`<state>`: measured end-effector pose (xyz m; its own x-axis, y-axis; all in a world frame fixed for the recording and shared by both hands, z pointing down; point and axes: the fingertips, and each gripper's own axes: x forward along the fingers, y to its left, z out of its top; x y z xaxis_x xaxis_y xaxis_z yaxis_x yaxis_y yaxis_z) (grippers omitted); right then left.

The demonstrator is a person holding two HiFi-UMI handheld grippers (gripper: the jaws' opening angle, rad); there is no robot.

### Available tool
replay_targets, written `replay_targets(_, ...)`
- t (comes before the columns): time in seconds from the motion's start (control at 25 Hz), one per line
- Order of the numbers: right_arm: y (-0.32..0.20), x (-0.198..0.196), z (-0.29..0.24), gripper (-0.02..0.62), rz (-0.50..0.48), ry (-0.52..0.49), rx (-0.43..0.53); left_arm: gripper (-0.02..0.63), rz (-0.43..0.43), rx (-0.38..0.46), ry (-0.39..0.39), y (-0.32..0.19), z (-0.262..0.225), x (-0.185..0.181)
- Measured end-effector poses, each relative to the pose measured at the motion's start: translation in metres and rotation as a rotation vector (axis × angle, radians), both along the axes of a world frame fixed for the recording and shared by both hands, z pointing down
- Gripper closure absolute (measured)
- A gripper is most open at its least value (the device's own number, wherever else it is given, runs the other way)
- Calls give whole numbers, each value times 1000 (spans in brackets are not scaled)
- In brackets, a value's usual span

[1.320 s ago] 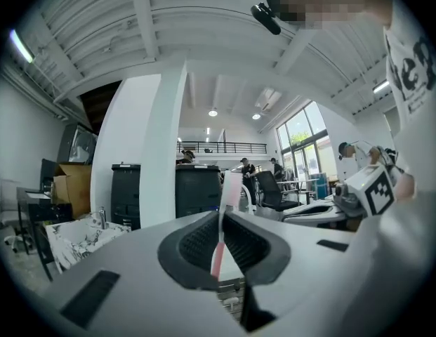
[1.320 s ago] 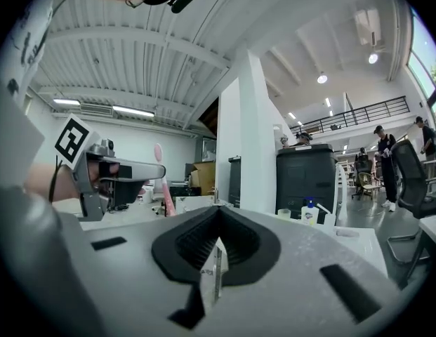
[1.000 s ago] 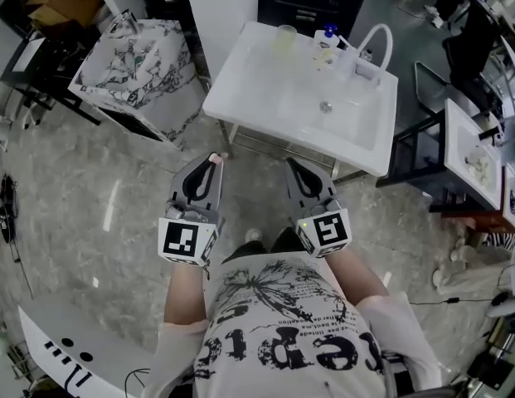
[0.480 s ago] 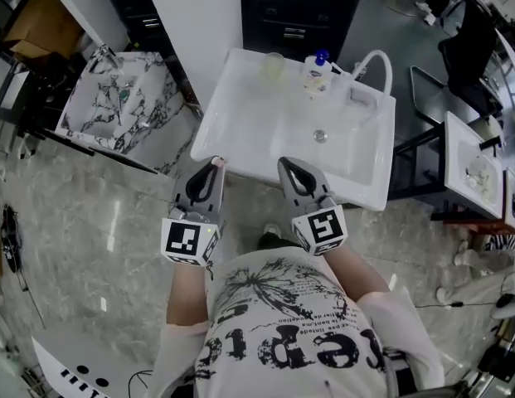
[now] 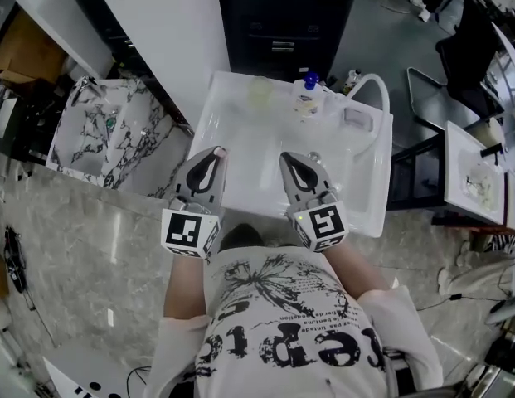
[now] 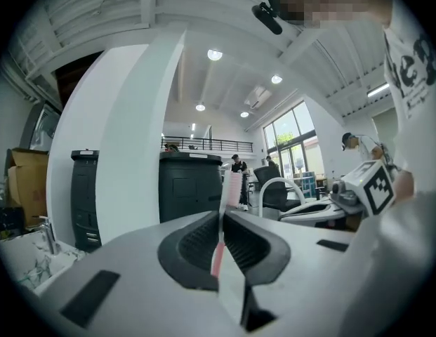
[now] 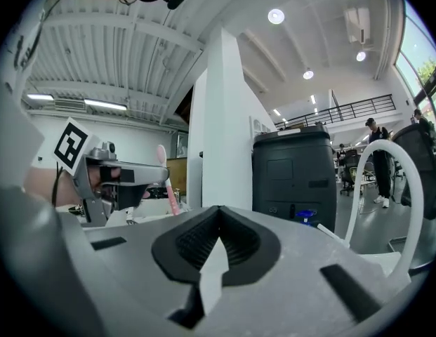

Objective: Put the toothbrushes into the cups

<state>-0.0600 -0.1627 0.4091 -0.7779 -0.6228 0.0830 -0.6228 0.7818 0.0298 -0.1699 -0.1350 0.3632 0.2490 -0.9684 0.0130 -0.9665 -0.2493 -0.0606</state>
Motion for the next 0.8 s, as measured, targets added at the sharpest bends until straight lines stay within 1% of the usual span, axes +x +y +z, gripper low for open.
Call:
replay_targets(0.2,-42,-9,0,603,68,14,-7,580,81,-15,20,-59,-3,-8)
replay_targets(0.48,-101,-18,-6,603,224,9,-22,580,243,-20,41,-133,-5,-14)
replay_targets(0.56,-113,-22,-5,603,255,10,-21,580,274,-20,41,-151,-8,-15)
replay_targets(0.72,-132,-25,0,603,302,15,-30,580,341,6,50,-183,2,-14)
replay_targets(0.8,-141,-24,7,603,325,16,-42,580,363,-3,61,-199,8,-12)
